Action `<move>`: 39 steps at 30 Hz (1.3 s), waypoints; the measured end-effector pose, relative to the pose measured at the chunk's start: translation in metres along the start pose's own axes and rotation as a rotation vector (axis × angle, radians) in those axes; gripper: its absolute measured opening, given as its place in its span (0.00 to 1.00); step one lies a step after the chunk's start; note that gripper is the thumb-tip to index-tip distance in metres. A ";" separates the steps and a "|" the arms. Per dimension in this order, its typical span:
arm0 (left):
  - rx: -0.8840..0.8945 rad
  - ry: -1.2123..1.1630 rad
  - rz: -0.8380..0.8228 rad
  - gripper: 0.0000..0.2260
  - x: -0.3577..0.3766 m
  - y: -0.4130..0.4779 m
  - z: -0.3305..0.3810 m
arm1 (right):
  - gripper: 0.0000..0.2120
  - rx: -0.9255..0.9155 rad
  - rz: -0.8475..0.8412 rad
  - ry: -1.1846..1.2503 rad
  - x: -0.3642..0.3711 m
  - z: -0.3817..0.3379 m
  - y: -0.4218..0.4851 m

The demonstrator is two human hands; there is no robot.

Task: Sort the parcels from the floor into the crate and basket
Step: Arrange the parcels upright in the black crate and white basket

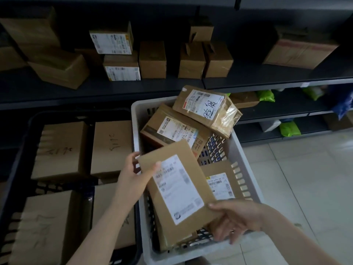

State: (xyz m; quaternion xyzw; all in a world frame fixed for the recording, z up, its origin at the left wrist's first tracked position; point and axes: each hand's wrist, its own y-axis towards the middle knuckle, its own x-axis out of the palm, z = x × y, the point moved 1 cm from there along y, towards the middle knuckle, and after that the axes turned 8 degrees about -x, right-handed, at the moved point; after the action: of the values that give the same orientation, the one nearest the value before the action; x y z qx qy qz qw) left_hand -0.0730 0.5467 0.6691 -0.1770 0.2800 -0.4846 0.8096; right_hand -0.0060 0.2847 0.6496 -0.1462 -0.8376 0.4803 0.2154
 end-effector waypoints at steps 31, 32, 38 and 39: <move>-0.409 -0.722 -0.224 0.13 0.068 0.149 0.004 | 0.24 -0.374 0.497 1.357 -0.122 -0.150 0.012; -0.402 -0.735 -0.221 0.14 0.069 0.149 0.004 | 0.22 -0.406 0.509 1.369 -0.121 -0.148 0.011; -0.198 -0.660 -0.129 0.19 0.057 0.131 0.021 | 0.27 -0.654 0.456 1.382 -0.097 -0.107 -0.016; -0.147 -0.668 -0.111 0.18 0.051 0.125 0.030 | 0.28 -0.701 0.432 1.370 -0.091 -0.098 -0.024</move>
State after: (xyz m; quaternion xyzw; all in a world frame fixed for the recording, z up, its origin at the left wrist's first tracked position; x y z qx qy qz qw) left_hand 0.0502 0.5601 0.6080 -0.3986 0.0238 -0.4220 0.8139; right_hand 0.1211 0.3046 0.6940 -0.6270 -0.5744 0.0235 0.5257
